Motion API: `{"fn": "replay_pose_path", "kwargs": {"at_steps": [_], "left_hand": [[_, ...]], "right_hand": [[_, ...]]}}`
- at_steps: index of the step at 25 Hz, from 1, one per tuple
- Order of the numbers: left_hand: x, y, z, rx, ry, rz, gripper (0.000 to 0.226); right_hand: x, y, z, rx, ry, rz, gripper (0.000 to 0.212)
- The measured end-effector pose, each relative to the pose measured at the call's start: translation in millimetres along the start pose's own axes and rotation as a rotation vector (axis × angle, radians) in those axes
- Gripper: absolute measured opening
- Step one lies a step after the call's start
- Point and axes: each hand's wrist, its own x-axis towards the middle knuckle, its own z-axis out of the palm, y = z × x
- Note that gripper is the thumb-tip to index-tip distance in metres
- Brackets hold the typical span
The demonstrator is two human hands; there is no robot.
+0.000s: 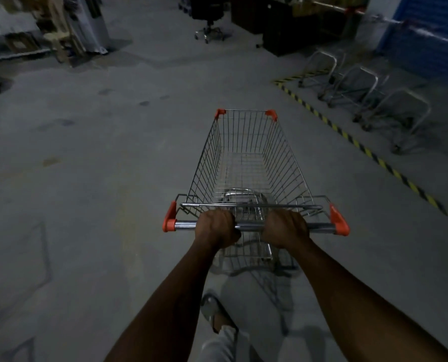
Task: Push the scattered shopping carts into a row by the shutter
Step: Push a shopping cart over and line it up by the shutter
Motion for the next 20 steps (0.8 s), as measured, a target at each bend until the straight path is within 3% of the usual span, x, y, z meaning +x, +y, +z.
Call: {"fn": "replay_pose_path", "kwargs": {"at_steps": [8,10,12,14,20], "left_hand": [[-50.7,65.6,-0.4,-0.026,-0.006,0.225,0.024],[-55.9,71.2,-0.3,-0.025,0.089,0.321,0.025],[-61.7,72.4,-0.1,-0.032,0.214,0.429,0.026],[-65.0,71.1,3.3,0.011,0.230,0.513,0.025],[-60.7,69.1,22.9,-0.093,0.462,0.802,0.025]], "right_hand": [[-103.1,40.4,39.9,0.099,-0.010,0.237,0.015],[-120.0,39.9,45.3,0.140,0.024,0.285,0.008],[-135.9,35.4,52.2,0.150,0.045,0.309,0.016],[-148.0,27.7,55.0,0.142,0.047,0.362,0.026],[-172.7,12.3,68.2,0.127,0.078,0.520,0.023]]}}
